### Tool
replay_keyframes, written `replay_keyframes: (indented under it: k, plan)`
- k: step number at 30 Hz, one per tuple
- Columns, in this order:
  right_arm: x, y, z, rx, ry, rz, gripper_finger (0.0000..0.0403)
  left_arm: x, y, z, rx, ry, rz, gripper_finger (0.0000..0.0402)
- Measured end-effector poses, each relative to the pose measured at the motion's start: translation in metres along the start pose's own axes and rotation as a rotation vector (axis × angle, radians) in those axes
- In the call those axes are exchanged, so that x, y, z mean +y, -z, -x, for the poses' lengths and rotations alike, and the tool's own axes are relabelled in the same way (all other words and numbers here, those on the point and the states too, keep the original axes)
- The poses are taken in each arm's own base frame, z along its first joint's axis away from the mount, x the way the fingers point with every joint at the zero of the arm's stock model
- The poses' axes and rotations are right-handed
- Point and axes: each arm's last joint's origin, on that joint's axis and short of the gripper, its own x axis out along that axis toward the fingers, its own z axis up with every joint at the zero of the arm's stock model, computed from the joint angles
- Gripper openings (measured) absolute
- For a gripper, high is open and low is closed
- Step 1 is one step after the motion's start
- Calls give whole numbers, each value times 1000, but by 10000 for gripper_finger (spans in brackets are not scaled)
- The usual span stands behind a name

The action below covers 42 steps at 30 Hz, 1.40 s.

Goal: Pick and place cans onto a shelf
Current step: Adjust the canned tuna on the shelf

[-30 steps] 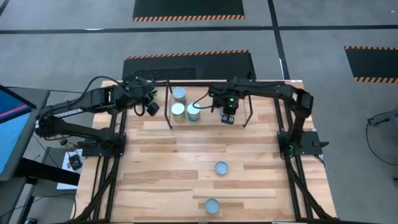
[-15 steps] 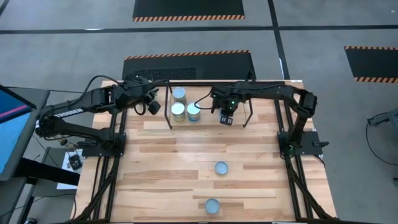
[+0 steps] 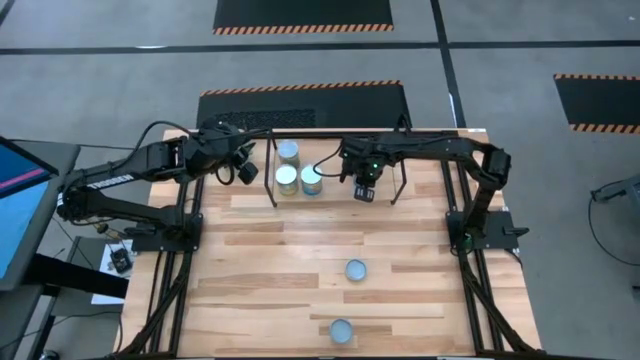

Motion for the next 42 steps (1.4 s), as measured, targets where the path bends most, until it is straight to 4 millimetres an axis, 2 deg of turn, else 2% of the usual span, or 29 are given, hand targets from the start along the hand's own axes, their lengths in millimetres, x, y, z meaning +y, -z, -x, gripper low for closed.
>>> replay_keyframes:
  k: [12, 27, 42]
  plan:
    - [-5, 7, -6, 30, -2, -15, 65, 0, 0, 0, 0, 0, 1, 68]
    - [-38, 20, -6, 105, 61, -109, 65, 0, 0, 0, 0, 0, 14, 68]
    - [-70, 22, -7, 46, 146, -191, 65, 0, 0, 0, 0, -1, 15, 68]
